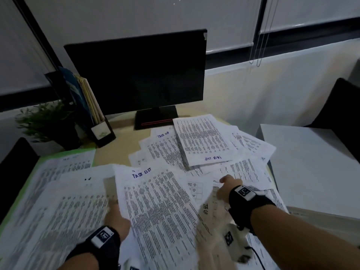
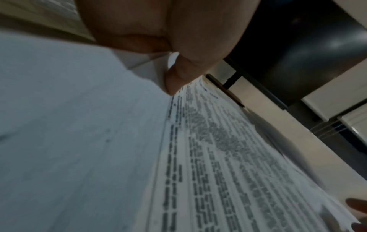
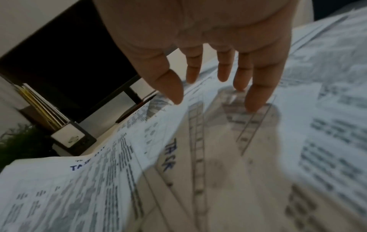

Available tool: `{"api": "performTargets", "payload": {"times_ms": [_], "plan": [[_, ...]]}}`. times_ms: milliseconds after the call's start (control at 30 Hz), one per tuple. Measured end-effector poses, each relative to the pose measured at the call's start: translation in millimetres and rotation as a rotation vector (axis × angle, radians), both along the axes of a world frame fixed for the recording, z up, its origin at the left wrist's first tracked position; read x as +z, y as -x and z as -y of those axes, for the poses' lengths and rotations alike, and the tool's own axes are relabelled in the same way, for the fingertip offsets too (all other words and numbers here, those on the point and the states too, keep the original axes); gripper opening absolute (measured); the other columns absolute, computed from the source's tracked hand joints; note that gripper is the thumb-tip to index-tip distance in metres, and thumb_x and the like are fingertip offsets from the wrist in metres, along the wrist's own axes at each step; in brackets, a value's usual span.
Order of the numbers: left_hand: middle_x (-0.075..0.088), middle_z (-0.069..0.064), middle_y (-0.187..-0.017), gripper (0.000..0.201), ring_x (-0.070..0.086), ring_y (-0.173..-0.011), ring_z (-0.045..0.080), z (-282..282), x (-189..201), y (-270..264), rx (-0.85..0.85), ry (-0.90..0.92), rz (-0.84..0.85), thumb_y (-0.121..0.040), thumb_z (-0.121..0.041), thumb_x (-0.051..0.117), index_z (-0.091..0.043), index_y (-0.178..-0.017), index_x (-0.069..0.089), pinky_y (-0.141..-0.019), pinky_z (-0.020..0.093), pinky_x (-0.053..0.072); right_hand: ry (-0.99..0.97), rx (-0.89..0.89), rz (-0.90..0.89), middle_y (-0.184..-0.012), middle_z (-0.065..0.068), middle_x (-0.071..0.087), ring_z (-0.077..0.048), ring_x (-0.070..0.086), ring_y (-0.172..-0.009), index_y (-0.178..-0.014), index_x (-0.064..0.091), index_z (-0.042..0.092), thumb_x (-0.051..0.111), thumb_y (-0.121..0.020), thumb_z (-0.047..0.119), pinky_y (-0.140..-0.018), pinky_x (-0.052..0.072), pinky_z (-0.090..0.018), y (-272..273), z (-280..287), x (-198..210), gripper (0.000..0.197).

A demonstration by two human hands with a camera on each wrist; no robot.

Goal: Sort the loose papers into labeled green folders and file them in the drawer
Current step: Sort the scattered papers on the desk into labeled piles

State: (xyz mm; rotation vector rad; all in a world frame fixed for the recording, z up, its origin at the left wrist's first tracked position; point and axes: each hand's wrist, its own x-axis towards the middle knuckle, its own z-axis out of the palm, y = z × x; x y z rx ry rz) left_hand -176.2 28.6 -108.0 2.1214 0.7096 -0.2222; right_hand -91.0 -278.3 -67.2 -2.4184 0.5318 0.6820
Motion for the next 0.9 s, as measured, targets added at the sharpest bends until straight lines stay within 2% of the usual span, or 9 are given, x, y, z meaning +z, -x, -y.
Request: {"api": "performTargets", "payload": {"times_ms": [133,233,333,400,500,600,733,833,900], "plan": [[0.068,0.0,-0.092,0.022,0.065,-0.086,0.025,-41.2,-75.6,-6.2,-0.092,0.033,0.059,-0.087,-0.017,0.057,-0.028,-0.106,0.059,-0.082,0.052,0.055,0.013,-0.058,-0.061,-0.132,-0.014,0.041,-0.032,0.051,-0.114,-0.14,0.027,0.017,0.064,-0.08,0.025,-0.096,0.047,-0.04,6.2,-15.8,-13.6,0.072],[0.067,0.005,-0.094,0.029,0.064,-0.088,0.027,-48.2,-83.5,-4.0,-0.089,0.041,0.038,-0.079,-0.009,0.06,-0.023,-0.105,0.058,-0.082,0.053,0.055,0.012,-0.135,-0.065,-0.123,-0.014,0.048,-0.031,0.055,-0.108,-0.137,0.024,0.011,0.07,-0.077,0.027,-0.088,0.048,-0.035,4.9,-20.7,-14.6,0.078],[0.067,-0.001,-0.099,0.044,0.064,-0.089,0.021,-39.5,-67.5,3.0,-0.063,0.033,0.024,-0.079,-0.005,0.057,-0.023,-0.119,0.051,-0.08,0.043,0.054,-0.151,-0.235,-0.077,-0.086,-0.008,0.052,-0.027,0.058,-0.081,-0.132,0.027,0.009,0.075,-0.076,0.021,-0.071,0.052,-0.034,6.4,-23.3,-17.5,0.075],[0.068,-0.004,-0.099,0.045,0.065,-0.088,0.018,-41.6,-72.9,4.6,-0.066,0.03,0.029,-0.082,-0.007,0.056,-0.022,-0.124,0.05,-0.079,0.041,0.055,-0.193,-0.236,-0.036,-0.092,-0.006,0.056,-0.024,0.055,-0.078,-0.132,0.031,0.011,0.075,-0.078,0.017,-0.061,0.047,-0.029,10.1,-26.3,-18.5,0.07],[0.066,-0.002,-0.103,0.049,0.063,-0.091,0.019,-35.2,-61.7,6.6,-0.055,0.061,0.03,-0.082,-0.004,0.056,-0.021,-0.128,0.048,-0.082,0.042,0.054,-0.136,-0.142,0.029,-0.111,-0.009,0.059,-0.025,0.058,-0.088,-0.132,0.034,0.013,0.074,-0.078,0.017,-0.072,0.053,-0.032,14.7,-29.8,-18.4,0.067],[0.062,0.005,-0.103,0.043,0.058,-0.095,0.023,-17.3,-32.1,9.3,0.013,0.123,0.053,-0.085,0.008,0.049,-0.02,-0.117,0.049,-0.079,0.033,0.047,-0.069,-0.04,0.004,-0.112,-0.008,0.058,-0.026,0.061,-0.098,-0.133,0.034,0.013,0.073,-0.079,0.016,-0.083,0.054,-0.034,17.7,-23.6,-16.3,0.067],[0.062,0.007,-0.109,0.04,0.056,-0.097,0.024,-10.3,0.5,1.9,0.061,0.165,0.137,-0.087,0.012,0.046,-0.013,-0.117,0.053,-0.085,0.033,0.044,0.075,0.14,-0.063,-0.106,-0.003,0.057,-0.019,0.054,-0.088,-0.128,0.039,0.012,0.072,-0.079,0.024,-0.073,0.048,-0.026,24.2,-3.2,-8.8,0.061],[0.066,0.007,-0.108,0.043,0.059,-0.102,0.025,-3.6,23.7,-11.8,0.039,0.229,0.242,-0.083,0.018,0.049,-0.008,-0.117,0.058,-0.092,0.039,0.046,0.171,0.282,-0.113,-0.095,0.0,0.057,-0.017,0.057,-0.085,-0.113,0.051,0.013,0.071,-0.079,0.034,-0.068,0.047,-0.024,22.1,11.3,0.6,0.045],[0.066,0.007,-0.108,0.047,0.059,-0.102,0.025,-0.4,33.7,-28.5,0.055,0.262,0.297,-0.08,0.021,0.052,-0.006,-0.117,0.059,-0.092,0.039,0.046,0.238,0.363,-0.125,-0.084,0.002,0.059,-0.016,0.059,-0.08,-0.088,0.056,0.014,0.072,-0.075,0.043,-0.063,0.045,-0.024,15.8,17.1,10.4,0.035]]}}
